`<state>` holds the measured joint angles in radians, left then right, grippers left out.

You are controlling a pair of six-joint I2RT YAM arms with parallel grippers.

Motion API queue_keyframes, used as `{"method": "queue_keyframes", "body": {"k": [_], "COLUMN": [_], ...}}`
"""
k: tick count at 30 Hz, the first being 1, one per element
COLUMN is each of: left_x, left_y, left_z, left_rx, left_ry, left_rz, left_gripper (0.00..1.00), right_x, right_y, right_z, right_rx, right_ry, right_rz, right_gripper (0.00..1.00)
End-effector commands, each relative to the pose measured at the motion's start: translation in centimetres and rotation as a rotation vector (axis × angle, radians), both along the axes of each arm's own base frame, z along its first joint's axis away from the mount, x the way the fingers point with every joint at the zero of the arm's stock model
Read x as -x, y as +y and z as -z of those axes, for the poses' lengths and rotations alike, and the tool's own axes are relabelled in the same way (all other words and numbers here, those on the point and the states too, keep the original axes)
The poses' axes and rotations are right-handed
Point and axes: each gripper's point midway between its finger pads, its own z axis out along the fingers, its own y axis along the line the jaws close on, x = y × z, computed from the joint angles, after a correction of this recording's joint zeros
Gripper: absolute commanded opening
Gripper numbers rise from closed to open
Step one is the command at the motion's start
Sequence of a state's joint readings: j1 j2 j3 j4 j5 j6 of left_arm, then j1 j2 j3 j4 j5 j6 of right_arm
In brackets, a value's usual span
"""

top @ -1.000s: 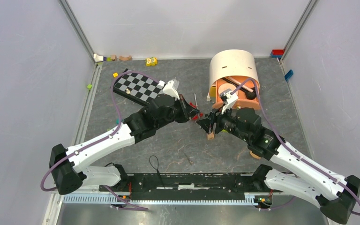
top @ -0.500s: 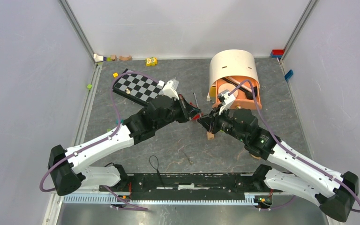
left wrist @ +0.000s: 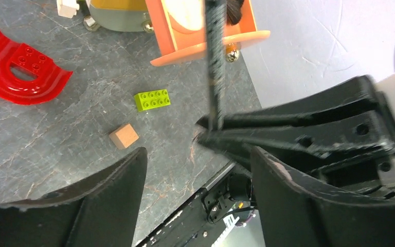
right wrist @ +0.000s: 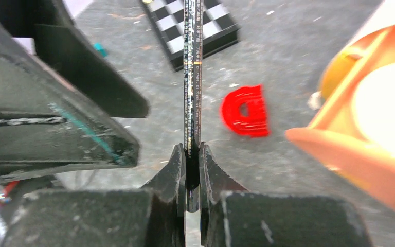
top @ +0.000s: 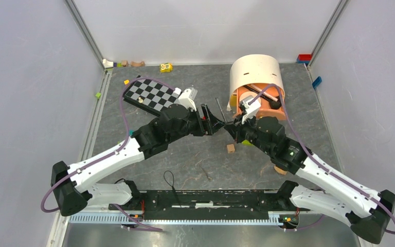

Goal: Organize the makeup
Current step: Pick up the makeup tool from the center of the board, then place the makeup tool in the drawer.

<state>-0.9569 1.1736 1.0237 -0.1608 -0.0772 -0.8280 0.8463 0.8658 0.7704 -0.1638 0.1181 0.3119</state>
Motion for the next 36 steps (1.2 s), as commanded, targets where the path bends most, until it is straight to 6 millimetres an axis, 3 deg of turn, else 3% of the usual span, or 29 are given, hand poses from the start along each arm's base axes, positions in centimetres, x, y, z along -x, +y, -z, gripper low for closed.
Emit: {"method": "queue_keyframes", "body": {"k": [1, 9, 17, 25, 31, 36], "left_x": [-0.2, -1.9, -4.1, -5.7, -6.7, -6.7], "left_y": [2.3, 9.1, 14.4, 18.3, 19.5, 20.2], "left_z": [-4.4, -4.0, -1.0, 0.9, 3.3, 6.1], "left_rx": [-0.047, -0.297, -0.467, -0.587, -0.683, -0.734], "left_ry": [-0.138, -0.181, -0.078, -0.051, -0.081, -0.081], "left_rz": [-0.027, -0.214, -0.272, -0.339, -0.347, -0.347], "left_gripper": [0.82, 0.89, 0.9, 0.9, 0.9, 0.89], "right_x": [-2.5, -4.7, -7.2, -9.8, -10.8, -11.7], "right_y": [-4.3, -12.4, -15.4, -17.1, -17.2, -18.2], "right_z": [-5.7, -8.2, -11.2, -7.9, -5.0, -2.7], "right_rx": [0.218, 0.867, 0.987, 1.051, 0.996, 0.997], "right_ry": [-0.24, -0.381, -0.444, -0.293, -0.187, -0.106], "right_rz": [0.132, 0.265, 0.222, 0.02, -0.136, -0.146], "right_gripper": [0.0, 0.0, 0.0, 0.02, 0.03, 0.03]}}
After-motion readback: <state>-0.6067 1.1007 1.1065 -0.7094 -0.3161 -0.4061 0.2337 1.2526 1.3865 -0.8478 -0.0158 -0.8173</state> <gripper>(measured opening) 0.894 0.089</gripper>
